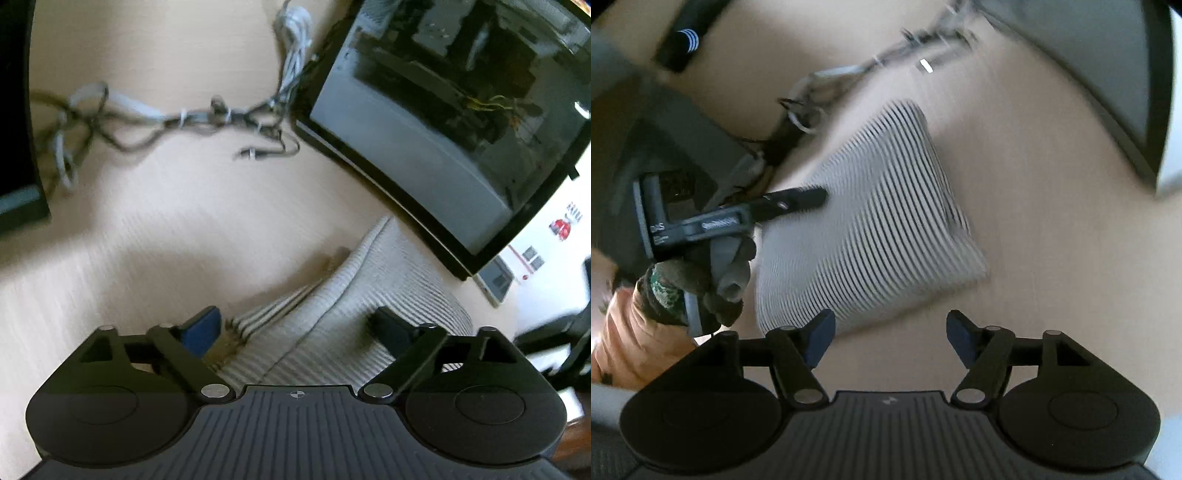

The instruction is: Fold clothes

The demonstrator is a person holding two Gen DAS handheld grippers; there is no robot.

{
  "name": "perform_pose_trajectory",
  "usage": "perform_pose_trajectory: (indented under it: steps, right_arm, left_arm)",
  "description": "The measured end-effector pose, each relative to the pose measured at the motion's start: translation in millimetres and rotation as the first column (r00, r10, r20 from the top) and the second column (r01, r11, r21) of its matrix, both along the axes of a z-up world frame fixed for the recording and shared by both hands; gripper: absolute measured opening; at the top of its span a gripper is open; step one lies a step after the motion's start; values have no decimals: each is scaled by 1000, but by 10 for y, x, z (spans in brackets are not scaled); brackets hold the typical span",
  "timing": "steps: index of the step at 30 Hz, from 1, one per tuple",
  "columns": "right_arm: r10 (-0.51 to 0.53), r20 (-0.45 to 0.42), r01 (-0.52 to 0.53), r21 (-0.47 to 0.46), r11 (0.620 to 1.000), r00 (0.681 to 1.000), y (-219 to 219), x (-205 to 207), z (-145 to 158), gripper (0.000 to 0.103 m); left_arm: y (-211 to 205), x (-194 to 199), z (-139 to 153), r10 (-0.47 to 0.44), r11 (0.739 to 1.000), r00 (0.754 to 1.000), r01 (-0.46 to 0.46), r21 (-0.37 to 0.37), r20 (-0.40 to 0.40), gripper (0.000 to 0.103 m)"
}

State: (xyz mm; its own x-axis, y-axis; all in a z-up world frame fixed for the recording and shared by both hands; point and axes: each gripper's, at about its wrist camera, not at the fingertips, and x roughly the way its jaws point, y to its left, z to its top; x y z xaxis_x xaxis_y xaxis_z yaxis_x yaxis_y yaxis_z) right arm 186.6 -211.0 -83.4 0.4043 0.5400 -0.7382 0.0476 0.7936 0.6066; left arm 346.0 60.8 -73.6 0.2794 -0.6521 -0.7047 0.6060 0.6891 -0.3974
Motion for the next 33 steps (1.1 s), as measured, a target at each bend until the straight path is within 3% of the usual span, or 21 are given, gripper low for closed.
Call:
perform_pose_trajectory:
  steps: [4,7,9,13,19,23,26,30,33]
  right_arm:
    - [-64,-37,66,82,994,997,71,138,-199,68]
    - [-18,10,17,46,999,1000,148,300,-154,64]
    - [25,56,-25,-8,1000,998,199,431,-85,62]
    - [82,169,-55,-160,986,982,322,719,83,59]
    - [168,319,-37,-379,925,933,510,1132,318,58]
    - [240,407,-26,-466,885,882,621,1166,518,60]
    - [339,453,-45,-545,837,825,739,939,632,67]
    - [477,497,-117,-594,796,725,1072,520,600,68]
    - [562,504,-181,-618,765,656,1434,313,457,70]
  left_arm:
    - [98,7,-107,17,999,997,-20,-37,-71,95]
    - [201,-106,-83,45,998,998,-47,-32,-47,90]
    - [302,-170,-58,83,996,995,-85,-37,-55,85]
    - [461,-377,-36,125,990,988,-131,-60,-94,85]
    - [183,-651,-144,47,990,984,-69,-123,-171,83]
    - [-79,-837,-70,-48,985,986,20,-172,-160,86]
    - [23,-915,82,-47,985,993,28,-167,-110,92]
    - [489,-858,141,119,982,988,-131,-135,-95,94]
    - [921,-757,98,297,945,947,-310,-103,-123,92]
